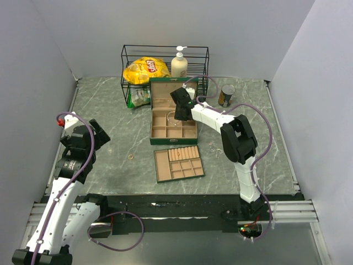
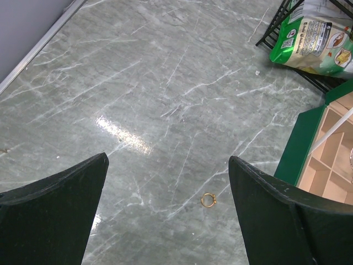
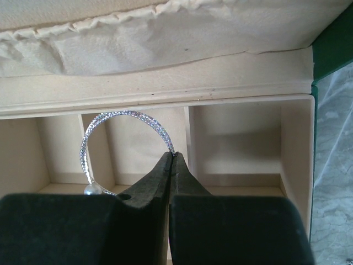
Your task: Organize the mixed jewelry
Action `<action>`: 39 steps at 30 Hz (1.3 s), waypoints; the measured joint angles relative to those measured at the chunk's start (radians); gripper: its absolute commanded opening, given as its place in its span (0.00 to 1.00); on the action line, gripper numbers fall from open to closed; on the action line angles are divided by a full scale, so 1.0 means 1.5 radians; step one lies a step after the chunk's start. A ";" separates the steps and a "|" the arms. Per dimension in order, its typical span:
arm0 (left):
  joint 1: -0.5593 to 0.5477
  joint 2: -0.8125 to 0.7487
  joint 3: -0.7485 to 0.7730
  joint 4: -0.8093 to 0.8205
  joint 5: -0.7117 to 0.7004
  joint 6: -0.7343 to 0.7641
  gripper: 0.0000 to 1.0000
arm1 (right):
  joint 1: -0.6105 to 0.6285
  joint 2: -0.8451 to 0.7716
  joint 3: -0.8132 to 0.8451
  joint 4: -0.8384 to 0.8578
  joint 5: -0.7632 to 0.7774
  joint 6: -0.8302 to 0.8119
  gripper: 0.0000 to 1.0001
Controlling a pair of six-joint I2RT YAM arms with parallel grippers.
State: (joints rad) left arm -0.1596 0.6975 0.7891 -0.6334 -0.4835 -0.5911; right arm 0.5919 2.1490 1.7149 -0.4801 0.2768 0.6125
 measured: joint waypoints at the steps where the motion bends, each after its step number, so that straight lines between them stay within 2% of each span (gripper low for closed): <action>1: 0.000 0.000 0.000 0.000 0.000 0.000 0.96 | 0.000 0.000 0.000 0.000 0.000 0.000 0.00; 5: 0.000 0.000 0.000 0.000 0.000 0.000 0.96 | 0.000 0.000 0.000 0.001 0.000 -0.001 0.00; 18: 0.000 0.000 0.000 0.000 0.000 0.000 0.96 | 0.000 0.000 0.000 0.009 0.001 -0.052 0.11; 39: 0.000 0.000 0.000 0.000 0.000 0.000 0.96 | 0.010 0.002 0.014 0.017 0.013 -0.229 0.12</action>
State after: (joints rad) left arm -0.1596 0.6971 0.7891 -0.6334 -0.4831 -0.5911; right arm 0.6064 2.1517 1.7355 -0.4549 0.2970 0.2687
